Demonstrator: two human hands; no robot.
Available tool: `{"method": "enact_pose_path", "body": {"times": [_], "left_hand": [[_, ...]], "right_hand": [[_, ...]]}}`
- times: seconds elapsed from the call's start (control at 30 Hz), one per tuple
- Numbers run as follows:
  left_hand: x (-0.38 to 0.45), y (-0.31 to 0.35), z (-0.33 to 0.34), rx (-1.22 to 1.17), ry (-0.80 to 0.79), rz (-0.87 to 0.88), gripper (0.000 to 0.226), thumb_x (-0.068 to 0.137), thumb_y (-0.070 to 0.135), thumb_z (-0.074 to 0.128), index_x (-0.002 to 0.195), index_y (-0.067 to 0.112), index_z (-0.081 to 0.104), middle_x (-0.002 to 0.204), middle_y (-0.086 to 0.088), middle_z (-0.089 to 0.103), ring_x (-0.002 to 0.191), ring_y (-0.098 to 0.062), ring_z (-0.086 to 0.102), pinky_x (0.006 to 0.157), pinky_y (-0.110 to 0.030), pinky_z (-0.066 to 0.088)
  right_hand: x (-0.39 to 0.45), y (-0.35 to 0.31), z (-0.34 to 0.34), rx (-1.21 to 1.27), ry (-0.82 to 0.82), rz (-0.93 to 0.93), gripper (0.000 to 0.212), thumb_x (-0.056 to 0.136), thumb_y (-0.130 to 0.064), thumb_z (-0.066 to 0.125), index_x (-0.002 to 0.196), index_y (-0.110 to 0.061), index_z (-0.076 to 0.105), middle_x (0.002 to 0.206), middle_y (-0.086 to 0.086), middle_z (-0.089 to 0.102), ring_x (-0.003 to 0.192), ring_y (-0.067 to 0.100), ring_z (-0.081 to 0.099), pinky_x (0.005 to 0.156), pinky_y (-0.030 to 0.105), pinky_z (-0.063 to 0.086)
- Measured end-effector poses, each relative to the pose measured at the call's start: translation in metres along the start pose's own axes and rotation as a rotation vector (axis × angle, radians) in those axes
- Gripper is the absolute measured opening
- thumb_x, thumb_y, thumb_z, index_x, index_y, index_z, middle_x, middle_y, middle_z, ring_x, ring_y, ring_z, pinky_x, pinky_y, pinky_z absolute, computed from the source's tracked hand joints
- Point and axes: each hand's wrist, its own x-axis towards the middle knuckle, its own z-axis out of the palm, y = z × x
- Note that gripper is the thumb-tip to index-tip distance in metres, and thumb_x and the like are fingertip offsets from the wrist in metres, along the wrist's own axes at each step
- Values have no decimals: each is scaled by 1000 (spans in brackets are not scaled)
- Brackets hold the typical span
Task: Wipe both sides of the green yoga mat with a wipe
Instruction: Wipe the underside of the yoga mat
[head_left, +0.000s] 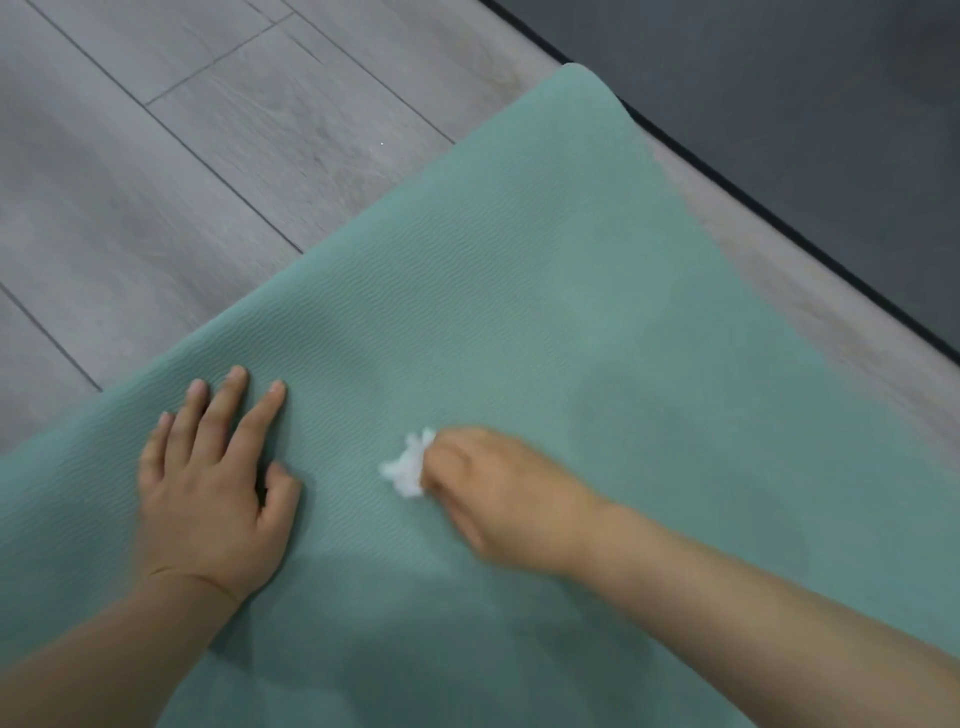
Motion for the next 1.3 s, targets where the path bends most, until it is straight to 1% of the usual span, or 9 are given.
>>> {"method": "enact_pose_path", "body": {"times": [0.1, 0.33, 0.53, 0.7, 0.77, 0.93, 1.03, 1.13, 1.3], "left_hand": [[0, 0, 0, -2, 0, 0, 68, 82, 36, 34, 148, 22, 44, 158, -9, 32, 148, -32, 22, 121, -45, 8], [0, -2, 0, -1, 2, 6, 67, 82, 36, 35, 148, 23, 44, 159, -7, 32, 148, -32, 22, 121, -45, 8], [1, -1, 0, -1, -3, 1, 68, 82, 35, 35, 148, 23, 44, 159, -8, 32, 148, -31, 22, 121, -45, 8], [0, -1, -1, 5, -7, 2, 67, 83, 36, 35, 149, 23, 42, 159, -8, 32, 148, -31, 21, 121, -41, 4], [1, -1, -1, 7, -10, 7, 67, 83, 36, 34, 149, 23, 42, 159, -8, 31, 148, -30, 20, 121, -40, 3], [0, -2, 0, 10, -2, 8, 67, 83, 35, 35, 148, 23, 43, 159, -8, 32, 148, -31, 21, 121, -43, 6], [1, -4, 0, 6, -4, 6, 67, 83, 35, 35, 148, 23, 43, 159, -8, 31, 148, -31, 21, 121, -42, 5], [0, -2, 1, 9, -2, 6, 67, 82, 36, 35, 148, 23, 43, 159, -8, 32, 148, -31, 22, 121, -42, 5], [0, -1, 1, -7, 16, -2, 68, 81, 36, 35, 147, 24, 43, 158, -8, 33, 148, -31, 22, 120, -42, 6]], "right_hand": [[0, 49, -42, -2, -85, -55, 18, 89, -10, 55, 105, -12, 63, 109, 9, 66, 103, 19, 57, 95, 26, 42], [-64, 182, -150, -298, 483, 1224, 22, 90, -15, 46, 105, -5, 58, 114, 22, 61, 106, 39, 55, 87, 40, 44], [-55, 69, -58, -178, 437, 682, 12, 92, -14, 55, 101, -17, 62, 114, 8, 68, 111, 25, 61, 94, 25, 40], [-51, 7, -22, 16, -70, 18, 18, 93, -17, 53, 111, -17, 54, 111, 9, 64, 106, 19, 55, 94, 27, 42], [-50, 56, -52, -114, 9, 130, 20, 95, -23, 47, 107, -12, 59, 111, 14, 64, 107, 27, 60, 92, 33, 45], [-71, 168, -142, -429, 427, 1127, 22, 91, -15, 47, 106, -2, 56, 111, 28, 59, 101, 45, 56, 86, 48, 46], [-68, 144, -117, -381, 564, 1275, 24, 92, -15, 43, 106, 0, 55, 109, 27, 60, 99, 44, 57, 84, 46, 46], [-53, 56, -40, -293, 526, 815, 25, 93, -14, 45, 109, -6, 63, 111, 17, 65, 103, 35, 61, 88, 39, 47], [-67, -16, 2, -48, -43, 165, 30, 96, -26, 37, 112, -17, 60, 114, 7, 64, 107, 22, 62, 93, 29, 48]]}}
